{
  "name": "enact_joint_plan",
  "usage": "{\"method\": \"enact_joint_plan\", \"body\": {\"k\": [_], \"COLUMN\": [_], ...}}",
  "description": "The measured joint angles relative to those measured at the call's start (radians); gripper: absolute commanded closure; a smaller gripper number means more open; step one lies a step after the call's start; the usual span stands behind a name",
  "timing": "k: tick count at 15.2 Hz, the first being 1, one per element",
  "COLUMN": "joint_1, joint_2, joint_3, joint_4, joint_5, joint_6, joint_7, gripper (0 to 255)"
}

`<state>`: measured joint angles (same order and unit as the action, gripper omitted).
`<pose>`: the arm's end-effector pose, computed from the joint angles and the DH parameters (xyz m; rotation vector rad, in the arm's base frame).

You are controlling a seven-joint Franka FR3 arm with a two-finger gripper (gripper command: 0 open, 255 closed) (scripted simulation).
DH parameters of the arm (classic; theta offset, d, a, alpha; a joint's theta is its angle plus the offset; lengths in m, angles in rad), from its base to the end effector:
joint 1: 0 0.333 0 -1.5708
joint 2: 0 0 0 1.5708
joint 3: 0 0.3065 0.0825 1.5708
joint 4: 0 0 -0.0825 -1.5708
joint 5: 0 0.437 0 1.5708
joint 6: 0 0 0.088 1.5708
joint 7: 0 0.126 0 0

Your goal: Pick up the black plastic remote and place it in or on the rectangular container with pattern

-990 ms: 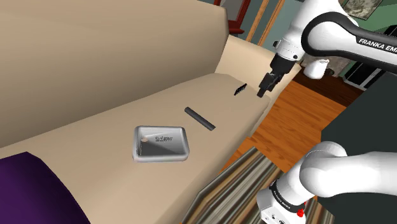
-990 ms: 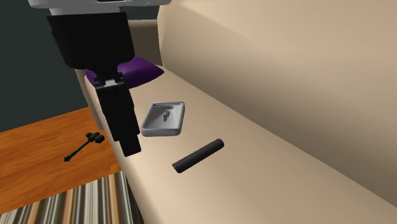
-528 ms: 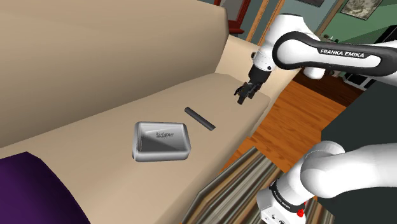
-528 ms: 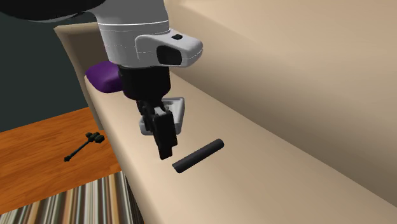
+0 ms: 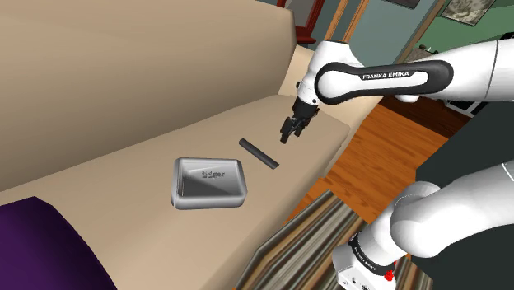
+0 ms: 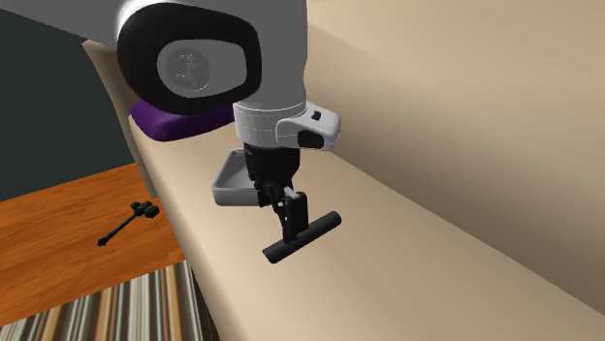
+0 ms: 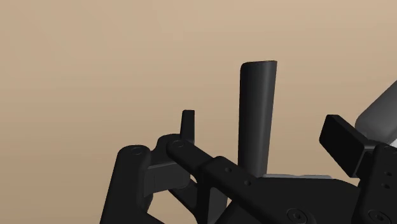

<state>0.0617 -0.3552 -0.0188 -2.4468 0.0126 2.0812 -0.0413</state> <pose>0.4771 0.0216 0.3763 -3.1216 -0.1237 0.0164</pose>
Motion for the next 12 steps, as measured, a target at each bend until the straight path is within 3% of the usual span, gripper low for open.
{"method": "enact_joint_plan", "body": {"k": [7, 12], "joint_1": [0.036, 0.043], "joint_2": [0.254, 0.318], "joint_3": [0.017, 0.022], "joint_4": [0.065, 0.063], "joint_5": [0.066, 0.078], "joint_6": [0.186, 0.252], "joint_7": [-0.01, -0.014], "gripper": [0, 0]}}
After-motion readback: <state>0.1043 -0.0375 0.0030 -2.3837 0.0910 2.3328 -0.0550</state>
